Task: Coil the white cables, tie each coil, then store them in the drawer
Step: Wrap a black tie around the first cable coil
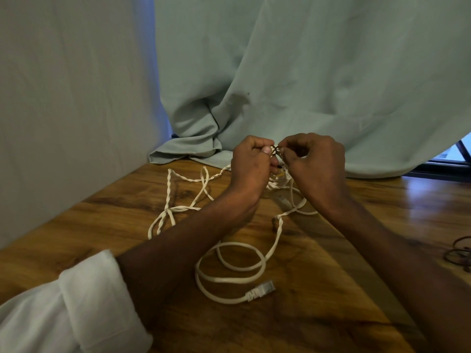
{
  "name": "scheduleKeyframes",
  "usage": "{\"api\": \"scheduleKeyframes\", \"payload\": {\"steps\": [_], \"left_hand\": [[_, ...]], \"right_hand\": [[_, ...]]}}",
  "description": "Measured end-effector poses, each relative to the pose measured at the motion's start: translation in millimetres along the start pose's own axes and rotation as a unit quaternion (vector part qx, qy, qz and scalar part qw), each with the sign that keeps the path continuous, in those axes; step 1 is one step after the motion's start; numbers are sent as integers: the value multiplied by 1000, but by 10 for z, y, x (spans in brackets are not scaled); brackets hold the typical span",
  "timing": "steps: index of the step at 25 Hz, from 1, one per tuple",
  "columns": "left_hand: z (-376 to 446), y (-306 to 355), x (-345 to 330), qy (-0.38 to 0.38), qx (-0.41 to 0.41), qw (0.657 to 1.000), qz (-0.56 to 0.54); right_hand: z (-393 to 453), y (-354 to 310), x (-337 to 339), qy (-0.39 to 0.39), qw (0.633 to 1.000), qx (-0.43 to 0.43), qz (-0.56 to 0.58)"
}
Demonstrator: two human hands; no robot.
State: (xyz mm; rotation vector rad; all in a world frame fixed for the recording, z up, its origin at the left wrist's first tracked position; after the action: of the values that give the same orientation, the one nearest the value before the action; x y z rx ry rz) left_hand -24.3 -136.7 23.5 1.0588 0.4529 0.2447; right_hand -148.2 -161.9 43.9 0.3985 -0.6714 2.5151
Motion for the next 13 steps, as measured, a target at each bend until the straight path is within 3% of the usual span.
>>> {"api": "scheduleKeyframes", "payload": {"steps": [9,13], "left_hand": [[66,20,8,4,38,998,-44],[78,1,-5,-16,31,998,-58]], "right_hand": [[56,25,9,-48,995,85,-36],[106,69,19,-39,999,33,0]]}}
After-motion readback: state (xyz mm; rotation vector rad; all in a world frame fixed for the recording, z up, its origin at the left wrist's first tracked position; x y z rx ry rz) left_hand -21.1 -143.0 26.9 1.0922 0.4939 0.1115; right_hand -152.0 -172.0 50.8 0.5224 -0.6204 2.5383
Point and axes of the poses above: each hand's wrist, its own z-axis towards the middle knuckle, its own x-axis out of the back of the hand, y = z × x, the point moved 1 cm from there along z, towards the middle knuckle, and after that the axes turned 5 degrees about -z, right-handed, at the moved point
